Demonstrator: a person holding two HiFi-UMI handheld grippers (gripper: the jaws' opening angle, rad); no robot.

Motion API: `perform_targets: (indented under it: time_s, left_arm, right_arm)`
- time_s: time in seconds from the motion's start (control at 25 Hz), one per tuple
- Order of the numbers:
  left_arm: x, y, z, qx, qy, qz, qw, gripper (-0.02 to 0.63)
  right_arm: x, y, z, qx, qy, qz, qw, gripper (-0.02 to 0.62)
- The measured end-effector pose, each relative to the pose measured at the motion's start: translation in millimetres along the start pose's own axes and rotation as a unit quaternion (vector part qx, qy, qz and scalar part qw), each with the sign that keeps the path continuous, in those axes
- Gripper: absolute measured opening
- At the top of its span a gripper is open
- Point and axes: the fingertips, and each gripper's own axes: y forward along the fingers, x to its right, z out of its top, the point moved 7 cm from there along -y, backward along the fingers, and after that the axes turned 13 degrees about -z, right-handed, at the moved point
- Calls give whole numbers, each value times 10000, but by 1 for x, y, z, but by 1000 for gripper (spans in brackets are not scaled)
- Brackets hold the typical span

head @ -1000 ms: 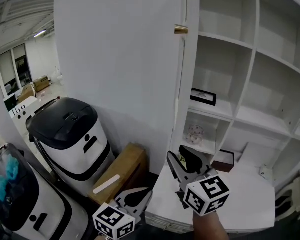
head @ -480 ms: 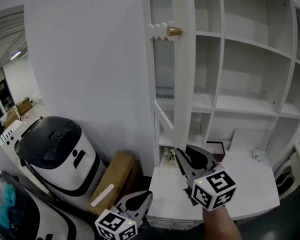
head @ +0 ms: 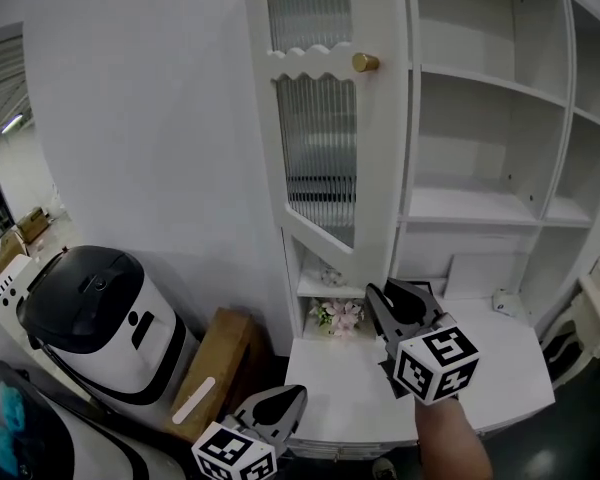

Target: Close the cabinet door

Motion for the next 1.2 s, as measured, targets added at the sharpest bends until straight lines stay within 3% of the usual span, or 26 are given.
perform_targets:
  time_s: [0.52, 0.88, 1.0, 1.2]
  left_arm:
    - [-7, 34, 8, 131, 17, 92, 9999, 5]
    - [-14, 70, 2, 95, -180, 300, 9993, 5]
    - [-14, 80, 2, 96, -210, 364, 9991, 5]
    - [-14, 105, 7, 38, -253, 586, 9980, 5]
  right_arm:
    - [36, 26, -3, -24, -44, 119, 9999, 83]
    - [70, 50, -3, -20, -269, 227, 9994, 98]
    - [80, 57, -3, 53, -539, 32, 9985, 104]
    - [108, 70, -2, 195, -1069, -210, 9939, 169]
